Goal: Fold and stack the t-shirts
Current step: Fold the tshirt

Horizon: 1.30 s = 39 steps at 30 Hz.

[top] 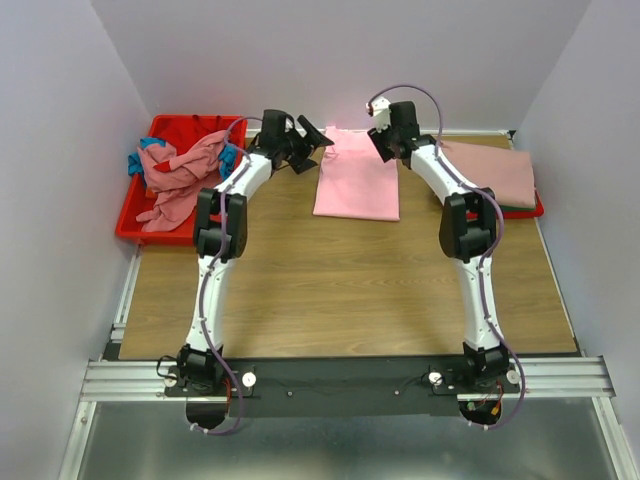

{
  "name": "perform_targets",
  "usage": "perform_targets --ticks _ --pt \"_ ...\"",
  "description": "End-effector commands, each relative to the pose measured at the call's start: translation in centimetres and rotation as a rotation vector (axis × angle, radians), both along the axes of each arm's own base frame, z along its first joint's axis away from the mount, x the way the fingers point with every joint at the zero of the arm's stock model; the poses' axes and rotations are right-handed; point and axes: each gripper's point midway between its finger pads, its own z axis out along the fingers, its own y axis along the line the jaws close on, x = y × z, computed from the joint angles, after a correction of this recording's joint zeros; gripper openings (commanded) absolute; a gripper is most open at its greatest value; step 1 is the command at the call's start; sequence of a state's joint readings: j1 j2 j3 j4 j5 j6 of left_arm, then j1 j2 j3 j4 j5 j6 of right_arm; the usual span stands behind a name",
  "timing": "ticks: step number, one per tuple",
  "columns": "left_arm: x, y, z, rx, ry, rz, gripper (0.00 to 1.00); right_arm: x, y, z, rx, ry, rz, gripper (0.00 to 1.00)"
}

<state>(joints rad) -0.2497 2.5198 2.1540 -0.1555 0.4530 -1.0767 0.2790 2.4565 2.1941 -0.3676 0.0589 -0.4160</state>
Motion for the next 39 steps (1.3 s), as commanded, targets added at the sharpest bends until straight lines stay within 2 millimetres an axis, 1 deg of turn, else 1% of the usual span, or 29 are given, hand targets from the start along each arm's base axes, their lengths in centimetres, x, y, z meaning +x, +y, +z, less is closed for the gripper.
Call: perform_targets --ticks 1,3,4,5,6,7,8,9,10,11,12,14,15,16,17,18,19,20,21,23,24,26,27,28,32,35,36,38,39 --pt "0.9 2.7 8.8 0.033 -0.246 0.017 0.98 0.9 -1.0 2.3 0.035 -0.061 -0.077 0.59" --pt "0.6 3.0 9.6 0.051 -0.280 -0.006 0.98 0.4 -0.7 2.8 0.054 -0.055 -0.054 0.59" --pt "0.3 3.0 10.7 0.064 -0.308 -0.018 0.98 -0.4 -0.5 3.4 0.062 -0.049 -0.038 0.59" --pt "0.1 3.4 11.0 0.112 -0.346 -0.036 0.98 -1.0 -0.4 3.3 0.068 -0.034 -0.021 0.60" --pt "0.0 3.8 11.4 0.150 -0.362 -0.034 0.98 -2.0 0.8 3.5 0.107 -0.013 0.055 0.60" --pt "-0.4 4.6 12.5 0.201 -0.374 -0.010 0.98 -3.1 1.1 6.4 0.126 -0.043 0.115 0.60" --pt "-0.6 5.4 13.0 0.286 -0.427 -0.027 0.98 -5.5 1.6 3.7 0.134 0.040 0.172 0.62" --pt "-1.2 6.2 12.4 0.340 -0.416 -0.021 0.98 -8.1 3.6 4.0 0.202 0.089 0.310 0.64" --pt "-2.0 7.5 15.0 0.400 -0.462 0.023 0.98 -10.4 4.4 3.6 0.224 0.135 0.396 0.69" --pt "-3.6 9.2 15.9 0.480 -0.477 0.049 0.98 -14.7 5.7 3.5 0.262 0.200 0.561 0.80" --pt "-4.6 9.9 16.2 0.514 -0.493 0.052 0.98 -16.9 6.0 2.9 0.271 0.236 0.635 0.85" --pt "-6.4 11.3 17.4 0.557 -0.542 0.078 0.98 -19.8 6.6 2.4 0.217 0.237 0.762 0.91" --pt "-8.6 12.8 17.0 0.569 -0.533 0.083 0.98 -21.3 6.0 0.7 0.162 0.268 0.761 0.96" --pt "-9.4 13.3 17.2 0.555 -0.548 0.079 0.98 -22.0 6.7 0.1 0.094 0.260 0.803 0.96" --pt "-10.4 13.9 16.7 0.542 -0.546 0.062 0.98 -22.3 6.8 -0.7 0.051 0.265 0.801 0.97" --pt "-11.8 14.5 14.2 0.530 -0.495 0.032 0.98 -21.8 6.3 -1.4 -0.020 0.268 0.758 0.97" --pt "-13.2 15.4 14.8 0.499 -0.511 0.002 0.98 -21.9 7.1 -2.4 -0.052 0.281 0.753 0.97" --pt "-14.1 15.7 14.2 0.496 -0.503 -0.013 0.96 -21.5 7.2 -2.7 -0.070 0.283 0.724 0.97" --pt "-16.0 15.9 13.6 0.498 -0.498 -0.027 0.93 -20.8 7.4 -3.9 -0.111 0.290 0.697 0.97" --pt "-17.7 16.4 13.1 0.540 -0.508 -0.043 0.90 -19.5 7.9 -3.8 -0.126 0.272 0.654 0.96" --pt "-19.4 16.7 13.1 0.552 -0.515 -0.042 0.89 -18.9 8.0 -3.9 -0.142 0.267 0.634 0.95" --pt "-21.1 17.0 12.7 0.572 -0.512 -0.047 0.89 -18.4 8.7 -4.6 -0.155 0.270 0.623 0.93" --pt "-22.1 17.2 11.8 0.592 -0.504 -0.062 0.88 -18.0 8.6 -4.9 -0.172 0.268 0.608 0.93" --pt "-23.2 17.3 12.5 0.598 -0.521 -0.058 0.88 -18.1 8.8 -6.0 -0.179 0.287 0.602 0.90" --pt "-26.1 17.6 12.2 0.612 -0.534 -0.065 0.87 -17.4 8.7 -7.7 -0.212 0.307 0.559 0.80" --pt "-27.5 17.9 12.8 0.618 -0.547 -0.042 0.86 -17.5 8.6 -8.3 -0.216 0.318 0.551 0.65" --pt "-27.9 17.9 13.2 0.616 -0.556 -0.038 0.86 -17.9 8.6 -8.6 -0.214 0.328 0.559 0.48" --pt "-28.5 17.6 13.3 0.601 -0.561 -0.051 0.84 -18.7 8.6 -8.8 -0.206 0.342 0.577 0.32" --pt "-28.9 17.3 13.3 0.588 -0.569 -0.067 0.83 -19.2 8.8 -8.2 -0.186 0.337 0.597 0.22"
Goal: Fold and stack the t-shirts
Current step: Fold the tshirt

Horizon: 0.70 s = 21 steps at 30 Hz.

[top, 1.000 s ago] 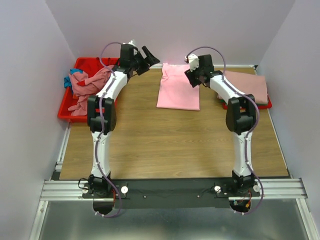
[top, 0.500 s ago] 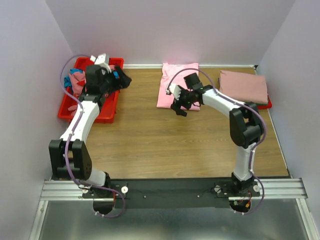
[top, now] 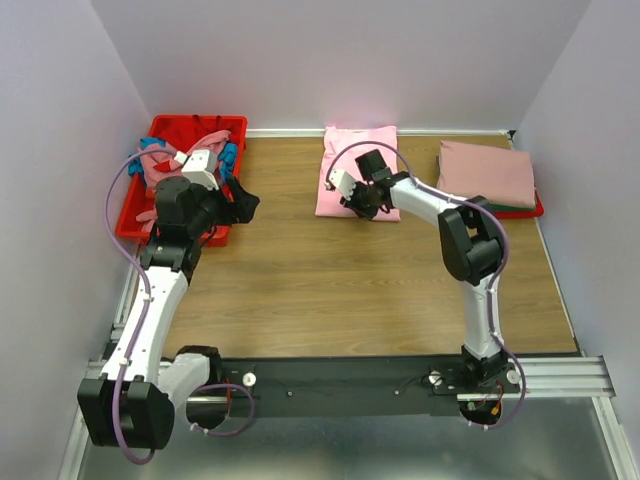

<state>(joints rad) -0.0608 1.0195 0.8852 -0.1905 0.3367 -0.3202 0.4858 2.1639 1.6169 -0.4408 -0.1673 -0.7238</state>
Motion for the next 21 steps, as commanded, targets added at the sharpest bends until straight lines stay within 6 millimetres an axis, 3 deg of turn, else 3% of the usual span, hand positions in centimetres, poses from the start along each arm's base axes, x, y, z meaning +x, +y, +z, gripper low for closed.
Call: perform_targets --ticks 1,3,4,6,7,8,11,12,13,14,16,18,19,21 --pt "-1.7 -0.9 -1.3 -0.011 0.043 -0.060 0.81 -2.9 -0.7 -2.1 -0.030 0.068 0.029 0.18" --pt "-2.3 -1.4 -2.2 -0.028 0.075 -0.091 0.77 -4.8 -0.9 -1.9 -0.015 0.099 0.057 0.09" --pt "-2.8 -2.1 -2.5 -0.049 0.091 -0.131 0.75 -6.1 -0.5 -0.6 0.021 0.102 0.090 0.01" --pt "-4.0 -3.1 -3.8 -0.080 0.142 -0.168 0.72 -11.0 -1.8 -1.8 -0.001 0.196 0.158 0.01" --pt "-4.6 -3.6 -4.0 -0.091 0.153 -0.188 0.71 -13.0 -1.2 0.0 0.036 0.193 0.215 0.00" --pt "-5.3 -4.5 -4.3 -0.103 0.171 -0.210 0.71 -16.9 -2.7 -1.4 -0.005 0.279 0.264 0.00" --pt "-7.1 -5.8 -6.1 -0.126 0.231 -0.235 0.71 -23.1 -4.3 -0.9 -0.034 0.334 0.361 0.01" --pt "-8.0 -7.2 -6.5 -0.142 0.260 -0.267 0.71 -24.8 -5.0 -0.4 -0.039 0.371 0.377 0.06" --pt "-8.5 -7.7 -7.3 -0.137 0.283 -0.260 0.71 -26.0 -5.2 0.0 -0.021 0.387 0.391 0.38" --pt "-8.8 -8.3 -7.5 -0.128 0.295 -0.261 0.71 -26.7 -5.4 0.6 -0.013 0.392 0.393 0.55" --pt "-9.4 -9.8 -8.4 -0.144 0.348 -0.271 0.71 -27.3 -5.6 3.1 0.024 0.347 0.380 0.79" --pt "-9.4 -10.8 -8.5 -0.148 0.349 -0.280 0.71 -26.6 -5.5 5.2 0.070 0.289 0.312 0.88" --pt "-9.3 -11.3 -9.2 -0.138 0.368 -0.273 0.71 -24.4 -5.6 7.3 0.118 0.198 0.239 0.93" --pt "-8.8 -12.5 -8.9 -0.143 0.348 -0.298 0.71 -21.4 -6.3 9.1 0.196 0.153 0.082 0.97"
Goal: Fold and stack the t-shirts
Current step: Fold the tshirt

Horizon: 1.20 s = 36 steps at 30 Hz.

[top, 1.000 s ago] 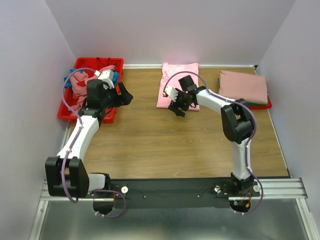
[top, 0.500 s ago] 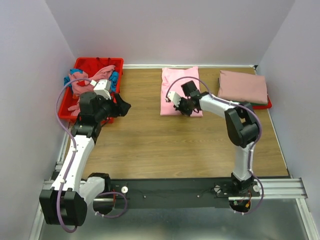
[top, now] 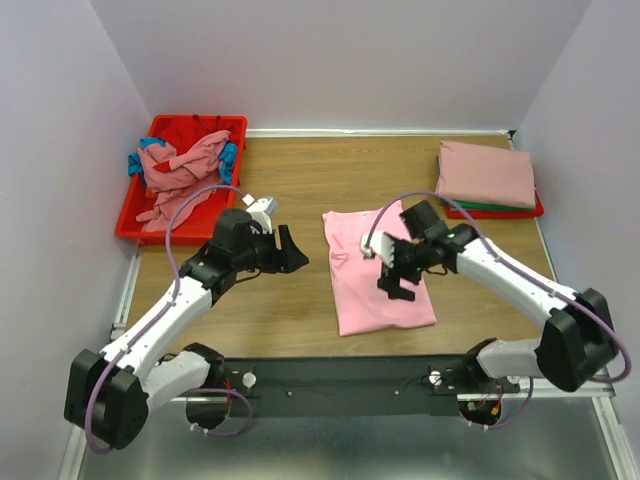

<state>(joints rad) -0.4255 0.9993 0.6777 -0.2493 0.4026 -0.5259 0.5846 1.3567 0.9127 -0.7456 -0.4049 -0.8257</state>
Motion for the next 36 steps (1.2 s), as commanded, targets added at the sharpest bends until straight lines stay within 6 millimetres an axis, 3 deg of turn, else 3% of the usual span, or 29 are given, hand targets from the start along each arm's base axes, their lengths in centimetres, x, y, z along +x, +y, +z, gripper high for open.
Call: perform_targets --ticks 1,4,6,9,18,36 --pt "1.3 -2.1 -0.6 -0.002 0.005 0.026 0.71 6.4 -2.3 4.9 0.163 -0.057 -0.344 0.98" --pt "2.4 -4.0 -1.5 0.031 0.003 0.006 0.71 10.2 -5.8 5.0 0.268 0.052 -0.574 0.97" --pt "2.3 -5.5 -2.0 0.049 0.008 -0.026 0.71 11.8 -6.9 5.2 0.328 0.114 -0.659 0.95" --pt "2.3 -7.2 -2.4 0.065 0.002 -0.048 0.70 13.0 -8.1 3.9 0.379 0.217 -0.742 0.88" --pt "2.2 -7.0 -6.5 0.173 0.033 -0.024 0.70 12.4 -8.1 -0.1 0.399 0.395 -0.798 0.75" --pt "2.2 -8.8 -8.3 0.149 0.022 -0.060 0.66 11.2 -7.7 -0.8 0.410 0.429 -0.771 0.74"
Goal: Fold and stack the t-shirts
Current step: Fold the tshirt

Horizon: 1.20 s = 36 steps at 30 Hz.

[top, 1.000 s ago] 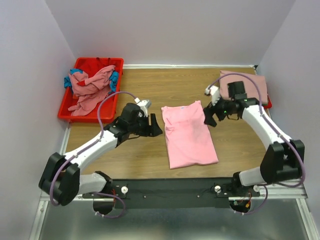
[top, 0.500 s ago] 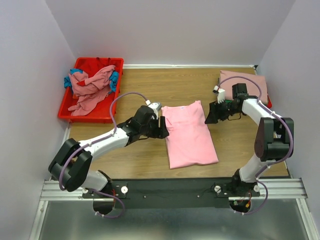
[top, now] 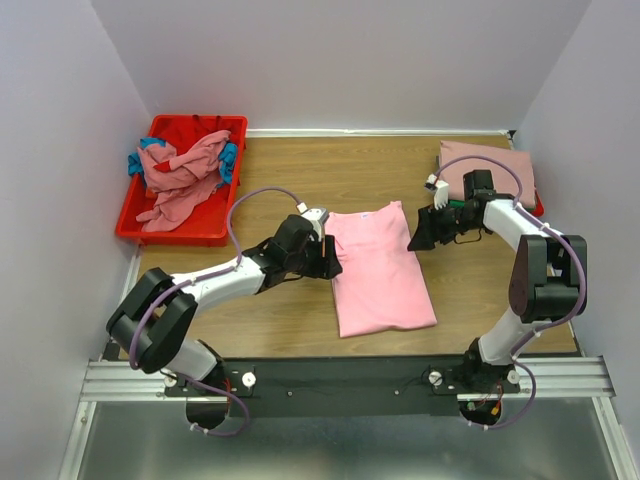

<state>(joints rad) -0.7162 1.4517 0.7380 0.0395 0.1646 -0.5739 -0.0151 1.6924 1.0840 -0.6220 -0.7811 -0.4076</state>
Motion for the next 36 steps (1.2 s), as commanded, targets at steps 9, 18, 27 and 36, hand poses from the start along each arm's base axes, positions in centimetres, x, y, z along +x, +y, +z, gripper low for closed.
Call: perform_targets --ticks 9,18,27,36 --pt "0.3 -0.4 0.2 -0.009 -0.036 -0.003 0.65 -0.4 0.3 -0.3 0.034 0.015 0.007 0.74" --pt "-0.1 -0.4 0.1 -0.019 -0.040 -0.015 0.64 -0.5 0.2 -0.7 0.028 0.029 0.001 0.73" --pt "1.0 -1.2 -1.3 0.016 -0.017 -0.023 0.59 -0.5 0.2 -0.8 0.028 0.036 -0.001 0.73" --pt "3.2 -1.8 -3.4 0.111 0.014 0.006 0.51 -0.5 0.2 -1.0 0.028 0.039 -0.001 0.73"
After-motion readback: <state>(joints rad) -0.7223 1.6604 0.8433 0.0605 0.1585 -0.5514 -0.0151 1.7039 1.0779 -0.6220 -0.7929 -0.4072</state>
